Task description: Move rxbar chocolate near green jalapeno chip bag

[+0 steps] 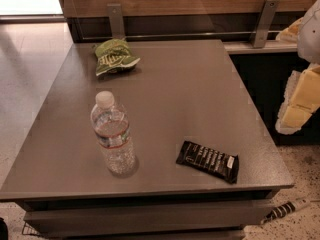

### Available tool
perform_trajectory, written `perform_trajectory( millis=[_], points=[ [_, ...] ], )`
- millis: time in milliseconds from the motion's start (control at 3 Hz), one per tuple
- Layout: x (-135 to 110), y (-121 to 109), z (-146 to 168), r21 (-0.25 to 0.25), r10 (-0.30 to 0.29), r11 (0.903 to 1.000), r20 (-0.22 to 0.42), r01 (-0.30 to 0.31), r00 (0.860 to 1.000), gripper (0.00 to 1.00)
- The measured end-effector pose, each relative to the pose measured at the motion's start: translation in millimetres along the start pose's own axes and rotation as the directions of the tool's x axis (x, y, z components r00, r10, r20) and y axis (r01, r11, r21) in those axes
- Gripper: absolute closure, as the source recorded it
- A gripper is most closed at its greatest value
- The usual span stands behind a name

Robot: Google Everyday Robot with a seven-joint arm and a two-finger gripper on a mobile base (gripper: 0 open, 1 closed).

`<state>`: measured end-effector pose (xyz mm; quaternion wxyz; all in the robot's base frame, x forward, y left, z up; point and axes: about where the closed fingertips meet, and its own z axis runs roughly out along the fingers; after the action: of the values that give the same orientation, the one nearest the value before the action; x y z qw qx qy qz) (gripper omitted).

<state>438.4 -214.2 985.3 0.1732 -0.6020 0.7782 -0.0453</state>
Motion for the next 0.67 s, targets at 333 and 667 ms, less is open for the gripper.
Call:
perform_trajectory(
  millis=[333,667],
  points=[
    [0.0,0.0,0.0,0.0,0.0,1.0,0.0,0.0,1.0,0.0],
    [1.8,4.2,1.3,0.0,0.009,1.0,0.038,-0.009,0.999,0.0]
  ],
)
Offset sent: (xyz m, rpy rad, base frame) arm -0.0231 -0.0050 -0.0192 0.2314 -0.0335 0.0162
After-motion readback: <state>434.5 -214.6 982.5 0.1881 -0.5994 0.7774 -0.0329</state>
